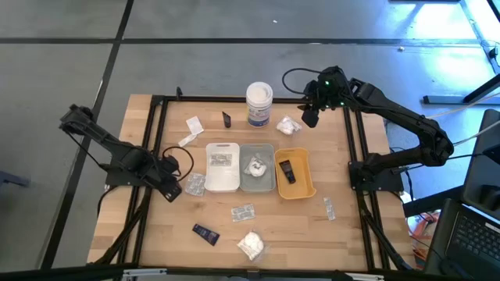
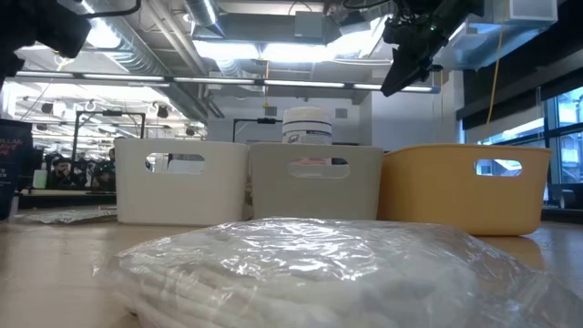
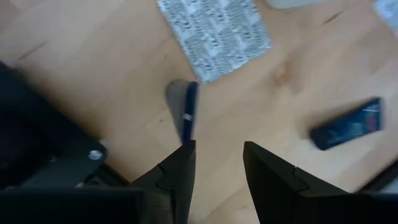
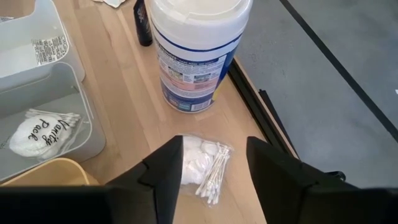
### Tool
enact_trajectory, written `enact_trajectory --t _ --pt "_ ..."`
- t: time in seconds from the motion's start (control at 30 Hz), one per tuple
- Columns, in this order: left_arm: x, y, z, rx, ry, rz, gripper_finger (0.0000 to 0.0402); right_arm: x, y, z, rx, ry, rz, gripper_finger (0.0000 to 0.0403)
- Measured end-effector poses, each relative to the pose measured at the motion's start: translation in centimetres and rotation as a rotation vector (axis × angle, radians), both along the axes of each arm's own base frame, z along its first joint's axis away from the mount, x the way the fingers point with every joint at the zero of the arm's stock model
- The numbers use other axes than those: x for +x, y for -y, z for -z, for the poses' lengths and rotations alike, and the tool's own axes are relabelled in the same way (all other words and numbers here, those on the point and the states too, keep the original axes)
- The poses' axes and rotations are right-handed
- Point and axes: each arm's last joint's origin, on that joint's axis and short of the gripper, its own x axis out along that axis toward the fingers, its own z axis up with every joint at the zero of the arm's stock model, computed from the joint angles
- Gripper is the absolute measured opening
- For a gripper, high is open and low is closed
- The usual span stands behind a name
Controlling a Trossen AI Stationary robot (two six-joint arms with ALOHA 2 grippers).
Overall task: Pick & Place Travel size toiletries
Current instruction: Put the blue shave cream into the yellow bin
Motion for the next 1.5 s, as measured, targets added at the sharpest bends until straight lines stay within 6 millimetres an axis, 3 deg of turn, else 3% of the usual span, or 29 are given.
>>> enact_trajectory --t 0.57,1.07,1.5 --pt "1.7 0.9 2.0 0.099 -0.134 0.035 0.0130 0.0 0.0 0.0 0.000 0.000 -0.001 0.0158" --pt "1.4 0.6 2.2 0.186 -0.159 0.056 0.0011 0.0 0.0 0.0 0.000 0.001 -0.001 0.0137" --pt "0.9 0.3 1.3 0.138 -0.089 0.032 0.0004 1.1 -1.9 -0.1 0.108 0.068 -0.174 0.0112"
